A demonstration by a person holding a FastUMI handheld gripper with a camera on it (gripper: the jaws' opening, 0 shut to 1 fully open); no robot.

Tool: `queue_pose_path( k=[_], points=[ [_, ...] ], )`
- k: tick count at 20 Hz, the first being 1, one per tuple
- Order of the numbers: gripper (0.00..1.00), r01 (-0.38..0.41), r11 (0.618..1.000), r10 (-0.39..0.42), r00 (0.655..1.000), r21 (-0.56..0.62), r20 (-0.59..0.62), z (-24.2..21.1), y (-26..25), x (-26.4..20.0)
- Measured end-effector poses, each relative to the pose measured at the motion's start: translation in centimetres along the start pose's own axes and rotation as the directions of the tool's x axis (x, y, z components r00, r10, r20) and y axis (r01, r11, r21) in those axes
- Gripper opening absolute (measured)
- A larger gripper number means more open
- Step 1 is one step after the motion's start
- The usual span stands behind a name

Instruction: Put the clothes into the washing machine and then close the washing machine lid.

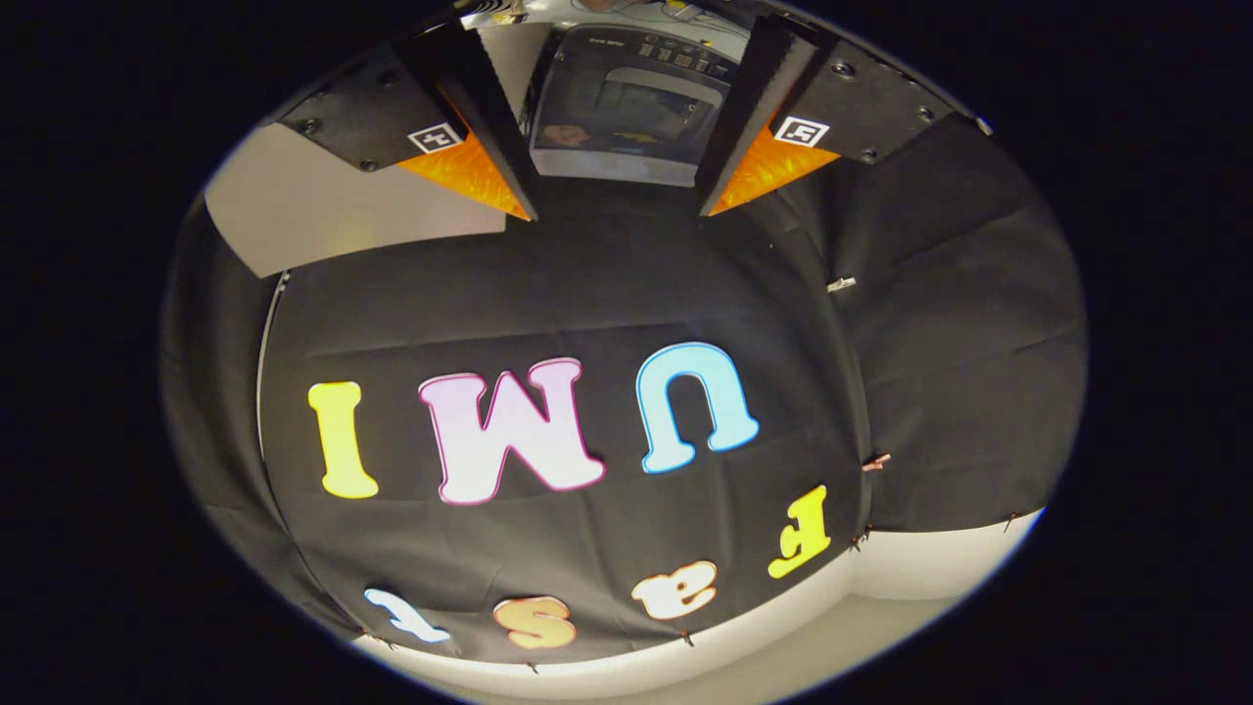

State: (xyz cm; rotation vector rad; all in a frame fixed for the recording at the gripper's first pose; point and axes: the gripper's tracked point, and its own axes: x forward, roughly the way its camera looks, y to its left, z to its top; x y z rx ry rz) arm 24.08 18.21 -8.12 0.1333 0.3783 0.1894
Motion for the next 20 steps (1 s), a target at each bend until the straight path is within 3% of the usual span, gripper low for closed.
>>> queue_pose_path(
  k=[4,11,20],
  points=[
    [0.99,0.016,1.0,-0.015,0.992,-0.005,0.122,2.6,-2.1,-5.6],
    [0.99,0.1,0.992,-0.068,0.94,-0.081,0.333,6.7,-6.4,-14.3],
    [0.98,0.17,0.978,-0.11,0.909,-0.119,0.402,6.6,-10.0,-21.6]
  ],
)
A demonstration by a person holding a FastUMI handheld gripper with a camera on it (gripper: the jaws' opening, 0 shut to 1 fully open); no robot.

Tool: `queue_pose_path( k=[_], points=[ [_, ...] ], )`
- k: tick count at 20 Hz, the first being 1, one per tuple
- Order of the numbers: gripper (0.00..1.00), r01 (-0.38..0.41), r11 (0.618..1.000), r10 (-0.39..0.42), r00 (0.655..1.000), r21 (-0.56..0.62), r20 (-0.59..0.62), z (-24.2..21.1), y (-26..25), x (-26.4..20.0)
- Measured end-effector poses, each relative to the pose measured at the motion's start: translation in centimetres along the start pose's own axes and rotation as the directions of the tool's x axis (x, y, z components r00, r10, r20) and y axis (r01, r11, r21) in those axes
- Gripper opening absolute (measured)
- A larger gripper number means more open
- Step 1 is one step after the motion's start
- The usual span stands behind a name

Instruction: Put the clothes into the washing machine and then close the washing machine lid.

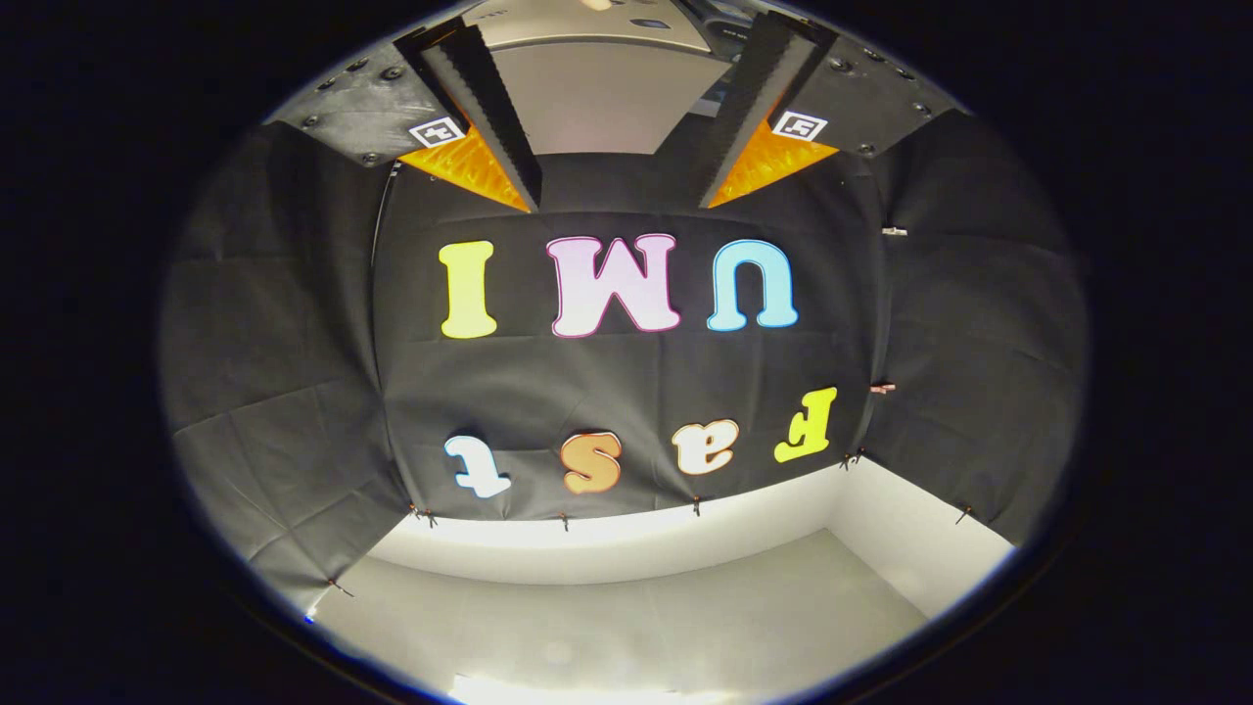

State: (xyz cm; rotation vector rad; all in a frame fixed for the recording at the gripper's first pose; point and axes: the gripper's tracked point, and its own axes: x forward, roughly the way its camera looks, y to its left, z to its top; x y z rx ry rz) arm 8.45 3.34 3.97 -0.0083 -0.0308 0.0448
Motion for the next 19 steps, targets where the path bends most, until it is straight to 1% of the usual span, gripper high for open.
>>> queue_pose_path(
  k=[2,6,9,19],
  points=[
    [0.98,-0.002,1.0,0.002,1.0,0.005,-0.018,-0.3,-0.3,-1.0],
    [0.98,-0.003,1.0,0.003,1.0,-0.03,-0.018,-0.3,-0.3,-2.2],
    [0.98,-0.006,1.0,0.005,1.0,-0.018,-0.015,-0.1,0.1,-2.9],
    [0.98,-0.006,0.999,0.006,1.0,-0.041,-0.009,0.0,0.9,-3.6]
  ],
)
